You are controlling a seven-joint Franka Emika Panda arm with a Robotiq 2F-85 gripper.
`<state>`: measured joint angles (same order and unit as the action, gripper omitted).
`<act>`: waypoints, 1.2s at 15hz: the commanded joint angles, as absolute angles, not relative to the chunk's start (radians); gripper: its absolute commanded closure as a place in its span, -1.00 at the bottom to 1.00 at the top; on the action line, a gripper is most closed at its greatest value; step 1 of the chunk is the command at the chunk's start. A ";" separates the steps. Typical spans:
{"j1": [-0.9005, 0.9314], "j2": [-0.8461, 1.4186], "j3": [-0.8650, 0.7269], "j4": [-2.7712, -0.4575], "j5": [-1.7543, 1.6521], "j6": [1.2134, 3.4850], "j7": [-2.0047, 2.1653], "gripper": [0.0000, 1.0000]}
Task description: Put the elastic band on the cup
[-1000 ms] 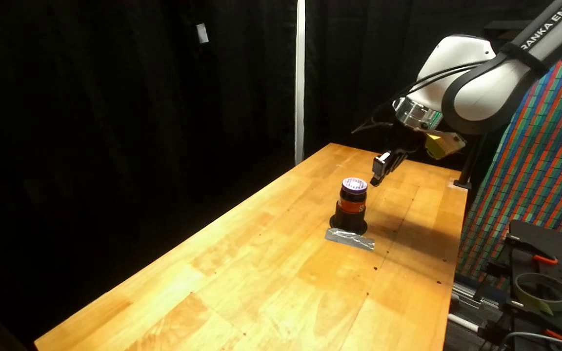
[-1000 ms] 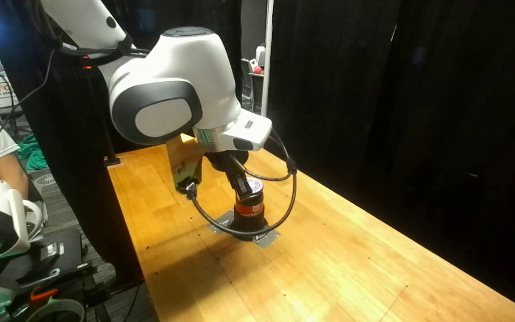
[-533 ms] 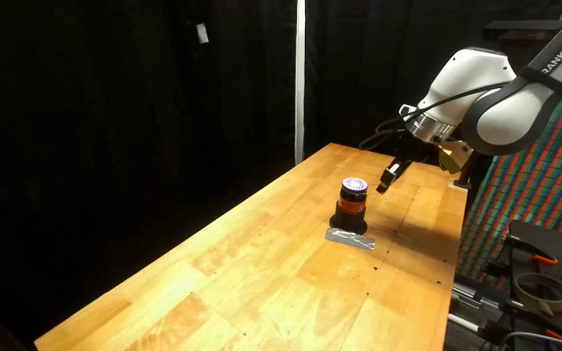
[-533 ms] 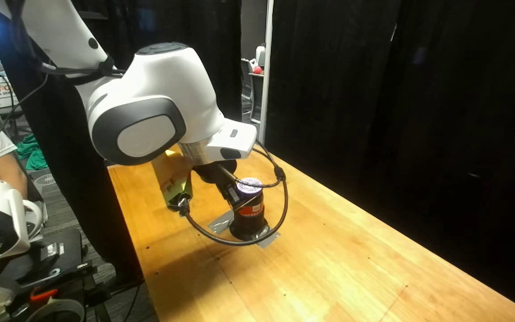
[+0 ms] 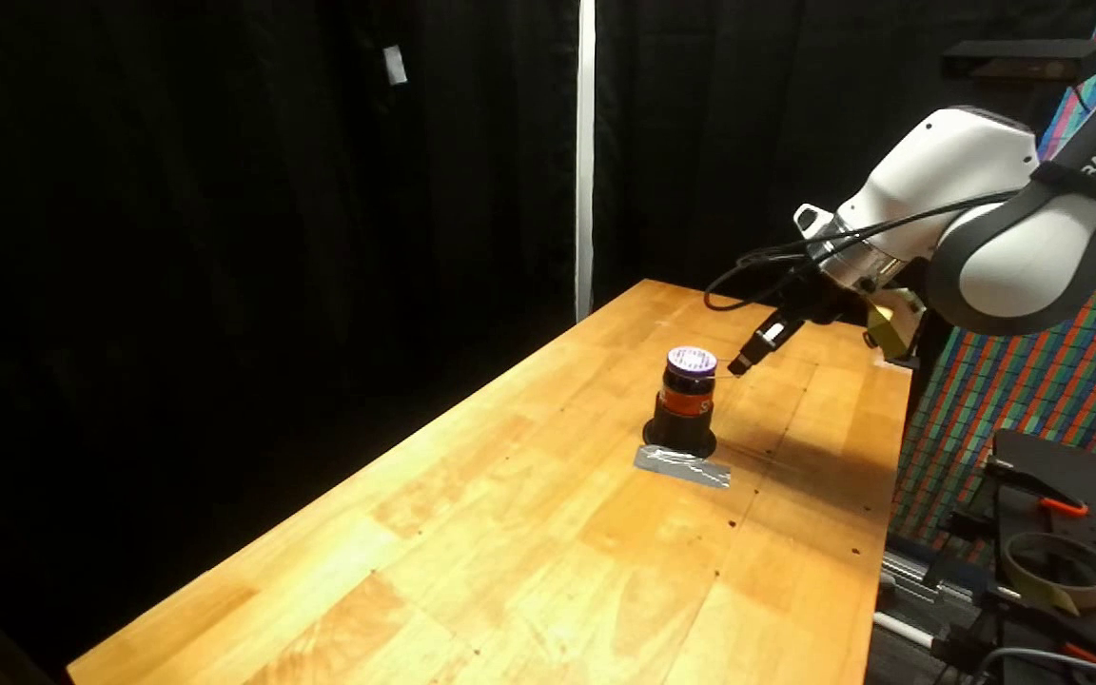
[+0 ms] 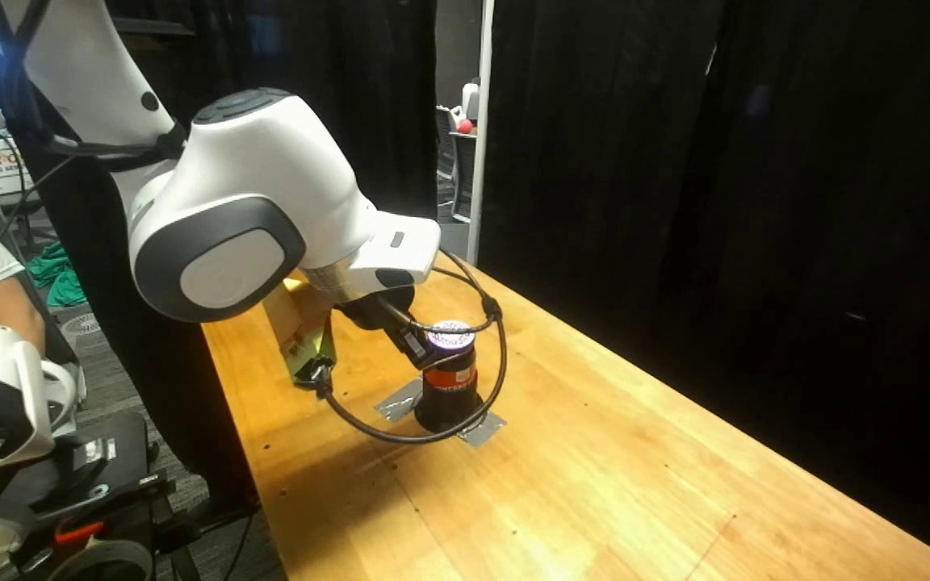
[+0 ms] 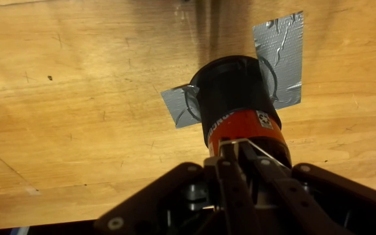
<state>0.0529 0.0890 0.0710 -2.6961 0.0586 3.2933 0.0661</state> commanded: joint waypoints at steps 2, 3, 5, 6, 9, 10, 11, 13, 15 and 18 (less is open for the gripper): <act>0.055 0.105 0.068 -2.760 0.026 3.447 0.037 0.78; 0.054 0.112 0.068 -2.769 0.023 3.484 0.037 0.78; 0.054 0.150 0.071 -2.745 0.018 3.531 0.041 0.78; 0.053 0.160 0.075 -2.747 0.015 3.561 0.050 0.78; 0.050 0.196 0.081 -2.746 0.001 3.661 0.063 0.79; 0.050 0.209 0.080 -2.746 -0.001 3.694 0.060 0.79; 0.049 0.219 0.081 -2.746 -0.006 3.720 0.061 0.79; 0.051 0.240 0.078 -2.747 -0.006 3.769 0.056 0.79; 0.050 0.254 0.076 -2.748 -0.007 3.808 0.055 0.79; 0.045 0.268 0.077 -2.750 -0.013 3.852 0.062 0.79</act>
